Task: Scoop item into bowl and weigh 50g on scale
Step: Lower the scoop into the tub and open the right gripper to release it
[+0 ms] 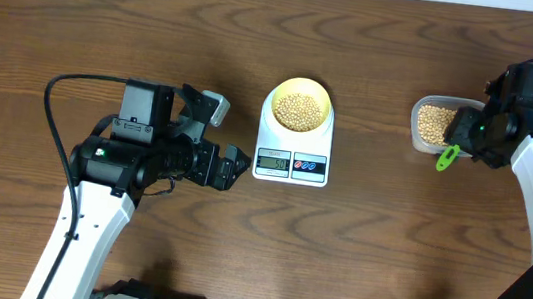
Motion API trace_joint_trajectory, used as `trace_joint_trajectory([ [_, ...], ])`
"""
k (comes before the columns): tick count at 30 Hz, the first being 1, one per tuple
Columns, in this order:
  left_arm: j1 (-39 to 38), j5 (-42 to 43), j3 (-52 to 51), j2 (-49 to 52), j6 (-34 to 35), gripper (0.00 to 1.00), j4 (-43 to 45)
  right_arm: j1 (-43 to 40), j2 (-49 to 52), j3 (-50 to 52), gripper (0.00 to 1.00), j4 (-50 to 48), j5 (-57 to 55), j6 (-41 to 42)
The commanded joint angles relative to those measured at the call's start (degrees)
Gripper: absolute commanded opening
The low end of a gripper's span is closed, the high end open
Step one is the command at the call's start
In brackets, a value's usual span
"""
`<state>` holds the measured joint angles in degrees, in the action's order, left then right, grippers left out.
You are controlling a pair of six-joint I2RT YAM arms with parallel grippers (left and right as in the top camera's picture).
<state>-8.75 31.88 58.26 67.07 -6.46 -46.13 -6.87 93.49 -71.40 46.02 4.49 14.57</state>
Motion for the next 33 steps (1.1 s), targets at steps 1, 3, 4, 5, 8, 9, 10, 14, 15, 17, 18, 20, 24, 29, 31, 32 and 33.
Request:
trace_joint_trajectory([
  [1, -0.11, 0.92, 0.11, 0.02, -1.01, 0.98, -0.09, 0.33, 0.59, -0.07, 0.64, 0.07, 0.11, -0.26],
  [3, -0.11, 0.92, 0.11, 0.02, -1.03, 0.98, -0.09, 0.33, 0.59, -0.07, 0.70, 0.04, 0.11, -0.26],
  [4, -0.11, 0.92, 0.11, 0.02, -1.01, 0.98, -0.09, 0.33, 0.59, -0.07, 0.72, 0.04, 0.13, -0.24],
  [5, -0.11, 0.92, 0.11, 0.02, -1.03, 0.98, -0.09, 0.31, 0.55, -0.11, 0.73, 0.04, 0.13, -0.26],
  [8, -0.11, 0.92, 0.11, 0.02, -1.01, 0.98, -0.09, 0.33, -0.04, -0.17, 0.76, 0.04, 0.15, -0.24],
  [9, -0.11, 0.92, 0.09, 0.02, -1.03, 0.98, -0.09, 0.31, -0.50, -0.20, 0.78, 0.02, 0.15, -0.24],
  [10, -0.11, 0.92, 0.11, 0.02, -1.03, 0.98, -0.09, 0.26, -1.07, -0.22, 0.80, 0.02, 0.15, -0.24],
  [14, -0.11, 0.92, 0.11, 0.02, -1.01, 0.98, -0.09, 0.11, -4.96, -0.22, 0.96, 0.00, 0.15, -0.24],
  [15, -0.11, 0.92, 0.11, 0.02, -1.03, 0.98, -0.09, 0.11, -6.21, -0.22, 0.98, 0.02, 0.15, -0.24],
  [17, -0.11, 0.92, 0.11, 0.02, -1.03, 0.98, -0.09, 0.11, -9.11, -0.22, 0.99, -0.13, 0.13, -0.26],
  [18, -0.11, 0.92, 0.11, 0.02, -1.01, 0.98, -0.09, 0.11, -10.54, -0.22, 0.99, -0.31, 0.13, -0.26],
  [20, -0.11, 0.92, 0.11, 0.02, -1.01, 0.98, -0.09, 0.11, -13.70, -0.22, 0.99, -0.44, 0.09, -0.26],
  [24, -0.11, 0.92, 0.11, 0.02, -1.03, 0.98, -0.09, 0.11, -19.04, -0.22, 0.99, -0.61, -1.31, -0.26],
  [29, -0.11, 0.92, 0.11, 0.02, -1.01, 0.98, -0.09, 0.11, -23.91, -0.22, 0.99, -0.31, -1.53, -0.26],
  [31, -0.11, 0.92, 0.11, 0.02, -1.03, 0.98, -0.09, 0.11, -25.20, -0.22, 0.99, 0.57, -1.46, -0.24],
  [32, -0.11, 0.92, 0.11, 0.02, -1.03, 0.98, -0.09, 0.11, -25.68, -0.22, 0.99, 1.09, -1.07, -0.24],
  [33, -0.11, 0.92, 0.11, 0.02, -1.03, 0.98, -0.09, 0.13, -26.10, -0.22, 0.99, 1.57, -0.50, -0.11],
])
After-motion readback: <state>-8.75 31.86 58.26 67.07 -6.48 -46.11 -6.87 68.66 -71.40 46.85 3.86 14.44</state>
